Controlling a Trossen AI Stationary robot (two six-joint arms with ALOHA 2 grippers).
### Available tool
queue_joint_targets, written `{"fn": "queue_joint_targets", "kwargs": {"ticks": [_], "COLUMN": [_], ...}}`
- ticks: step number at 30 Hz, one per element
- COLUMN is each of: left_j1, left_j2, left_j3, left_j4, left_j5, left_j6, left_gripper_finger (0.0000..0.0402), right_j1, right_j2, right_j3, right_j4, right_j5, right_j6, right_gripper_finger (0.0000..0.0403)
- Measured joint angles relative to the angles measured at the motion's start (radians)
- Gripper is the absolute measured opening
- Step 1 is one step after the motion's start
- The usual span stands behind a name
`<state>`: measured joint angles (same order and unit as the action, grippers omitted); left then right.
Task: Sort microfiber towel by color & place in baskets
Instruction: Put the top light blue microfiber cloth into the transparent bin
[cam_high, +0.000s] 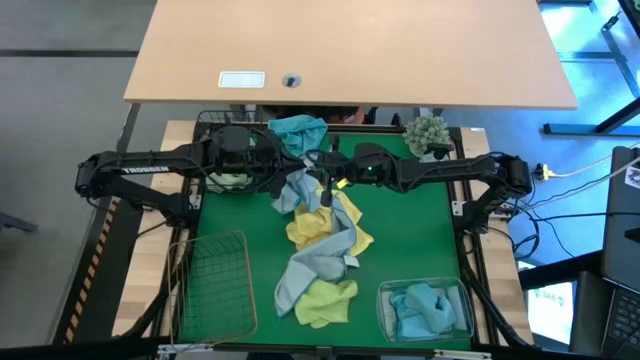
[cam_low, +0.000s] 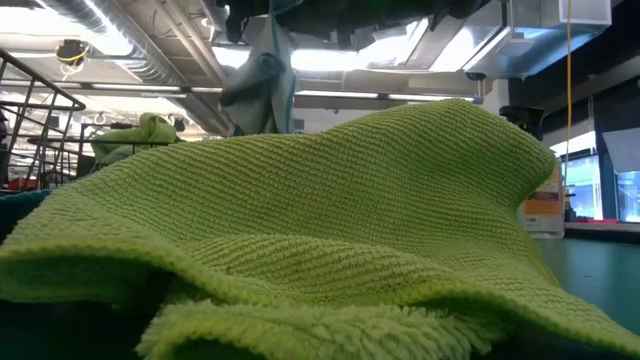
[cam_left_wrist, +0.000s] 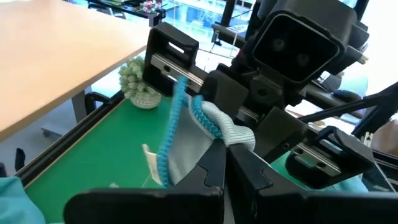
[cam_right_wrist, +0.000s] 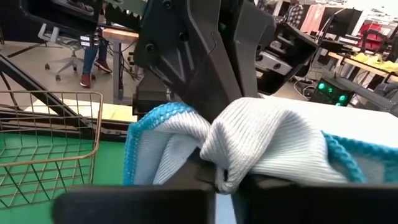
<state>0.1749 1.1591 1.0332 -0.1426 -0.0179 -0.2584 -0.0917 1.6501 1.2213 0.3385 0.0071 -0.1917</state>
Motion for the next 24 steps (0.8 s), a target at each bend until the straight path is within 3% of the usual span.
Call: {"fn": "queue_joint_targets", "kwargs": {"ticks": [6,19,24], "left_j1": [0.000,0.000,0.000], "left_j2": [0.000,0.001,0.001], "left_j3": [0.000,0.000,-0.001], "left_j4": [-0.006,-0.011,-0.001], "left_j5": [0.000,0.001,-0.001], "left_j6": [0.000,0.033,0.033], "left_gripper_finger": [0.0000,0.0001,0.0026], "right_j1": [0.000,0.000,0.001], "right_j2": [0.000,-0.008,-0.033], "right_j3": [0.000,0.002,0.001], "right_j4": [-0.021,-0.121,-0.184], "right_j5": [0.000,0.011,0.046], "right_j6": [0.003,0.014,0.015], "right_gripper_finger": [0.0030,0.0008,0.0011]}}
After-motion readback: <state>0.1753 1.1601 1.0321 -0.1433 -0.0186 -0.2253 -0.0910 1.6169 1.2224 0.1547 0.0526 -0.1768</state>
